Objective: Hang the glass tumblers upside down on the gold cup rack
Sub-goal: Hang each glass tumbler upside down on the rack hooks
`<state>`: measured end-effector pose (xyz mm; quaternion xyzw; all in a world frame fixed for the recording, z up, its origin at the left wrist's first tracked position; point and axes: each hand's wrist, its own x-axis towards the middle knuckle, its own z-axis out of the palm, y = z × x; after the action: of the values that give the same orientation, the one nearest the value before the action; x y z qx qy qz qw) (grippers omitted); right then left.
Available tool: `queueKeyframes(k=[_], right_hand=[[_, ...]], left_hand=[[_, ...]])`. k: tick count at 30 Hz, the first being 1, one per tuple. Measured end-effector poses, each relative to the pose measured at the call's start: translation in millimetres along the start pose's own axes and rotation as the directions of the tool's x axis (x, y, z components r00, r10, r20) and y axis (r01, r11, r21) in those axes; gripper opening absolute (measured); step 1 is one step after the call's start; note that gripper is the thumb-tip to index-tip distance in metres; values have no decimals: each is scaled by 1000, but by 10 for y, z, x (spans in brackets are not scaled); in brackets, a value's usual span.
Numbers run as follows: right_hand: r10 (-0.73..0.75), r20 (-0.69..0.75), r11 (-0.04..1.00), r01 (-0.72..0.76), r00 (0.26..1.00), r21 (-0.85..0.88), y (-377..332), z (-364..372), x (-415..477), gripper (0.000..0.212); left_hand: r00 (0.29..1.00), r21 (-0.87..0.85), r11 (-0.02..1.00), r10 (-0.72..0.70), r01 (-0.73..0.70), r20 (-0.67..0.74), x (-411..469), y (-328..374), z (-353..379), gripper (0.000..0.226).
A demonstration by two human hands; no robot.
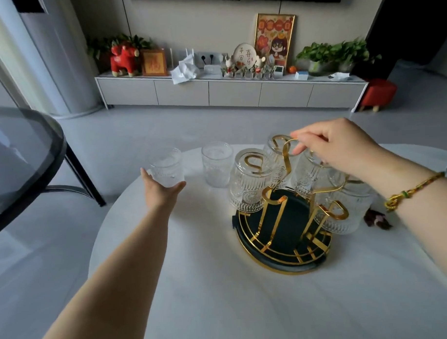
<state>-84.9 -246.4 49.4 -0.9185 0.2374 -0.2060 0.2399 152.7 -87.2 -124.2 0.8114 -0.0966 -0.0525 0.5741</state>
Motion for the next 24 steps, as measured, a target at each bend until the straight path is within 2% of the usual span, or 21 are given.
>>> queueKeyframes(k=[3,9,12,15,17,20,22,24], right_hand=[[9,2,1000,-9,1000,-11,14,10,14,25],[-1,0,1000,1,1000,-15,-2,-4,18,25],[-7,2,1000,7,1000,-18,-3,0,25,26],[-4,18,1000,4,1000,-30,2,0,32,26],[3,26,999,-3,1000,-34,0,-12,36,26],[9,39,999,-7,999,-45,-5,-18,27,27],[11,63,999,-8,998,-37,2,-13,4,30],[26,104,999,-23,994,-28,10,-11,-19,34]], left_hand=[[999,23,999,35,-35,15,128,-75,36,96],[999,161,987,29,-21,-45,162,-79,65,75],[999,123,992,28,-23,-43,74,-57,26,71],[997,-15,998,60,-61,-55,-97,-16,-62,58],[992,-69,991,107,-112,-70,-179,91,-155,57],[971,-6,973,228,-229,-69,-251,335,-341,74],[930,68,929,366,-364,-30,-343,567,-522,79],[870,175,852,489,-493,71,-446,795,-719,81]])
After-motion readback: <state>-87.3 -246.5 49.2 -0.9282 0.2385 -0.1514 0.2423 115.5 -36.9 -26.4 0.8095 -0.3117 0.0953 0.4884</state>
